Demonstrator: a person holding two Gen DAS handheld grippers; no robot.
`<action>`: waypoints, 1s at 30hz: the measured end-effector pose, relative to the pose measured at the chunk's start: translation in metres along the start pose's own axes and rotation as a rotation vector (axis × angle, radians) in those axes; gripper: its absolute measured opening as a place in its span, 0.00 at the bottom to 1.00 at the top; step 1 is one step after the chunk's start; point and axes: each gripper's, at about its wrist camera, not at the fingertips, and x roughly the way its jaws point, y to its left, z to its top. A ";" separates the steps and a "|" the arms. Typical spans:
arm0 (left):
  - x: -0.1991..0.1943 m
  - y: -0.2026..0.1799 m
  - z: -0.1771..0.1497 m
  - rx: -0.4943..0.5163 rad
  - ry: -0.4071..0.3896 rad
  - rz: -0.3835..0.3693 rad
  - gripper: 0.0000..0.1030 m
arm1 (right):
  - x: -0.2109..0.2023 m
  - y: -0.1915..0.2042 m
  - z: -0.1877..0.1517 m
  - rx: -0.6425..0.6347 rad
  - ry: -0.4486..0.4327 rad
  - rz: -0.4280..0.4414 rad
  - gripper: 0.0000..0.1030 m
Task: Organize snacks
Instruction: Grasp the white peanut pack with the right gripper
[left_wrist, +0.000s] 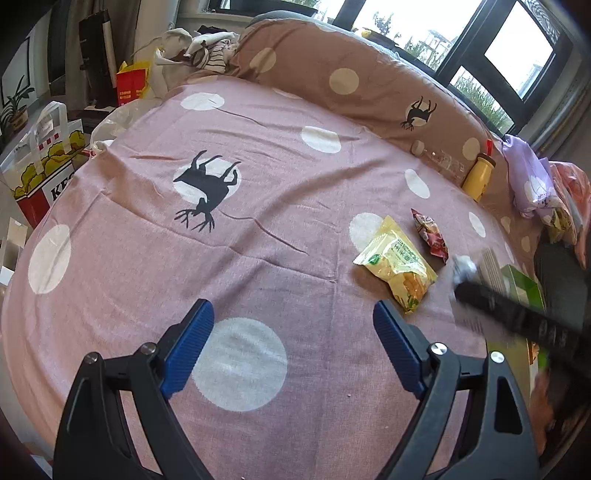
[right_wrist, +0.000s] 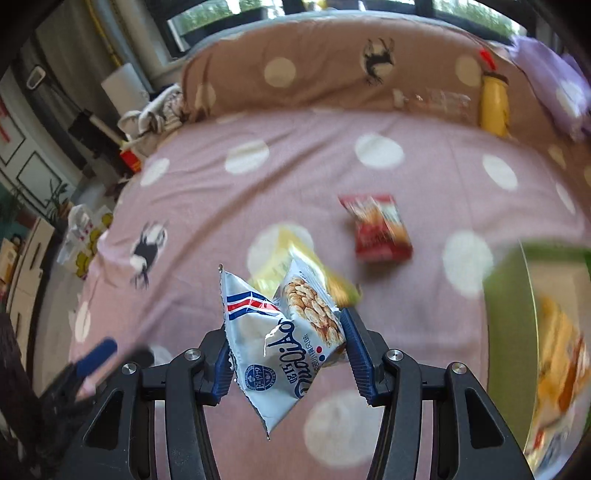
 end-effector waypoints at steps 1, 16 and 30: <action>0.001 -0.002 -0.001 0.006 0.004 0.003 0.86 | 0.000 -0.004 -0.012 0.018 0.007 -0.019 0.53; -0.001 -0.036 -0.013 0.084 0.006 -0.103 0.86 | -0.005 -0.044 -0.045 0.183 -0.006 0.145 0.82; 0.014 -0.089 -0.037 0.178 0.132 -0.310 0.68 | 0.001 -0.085 -0.050 0.372 0.013 0.346 0.82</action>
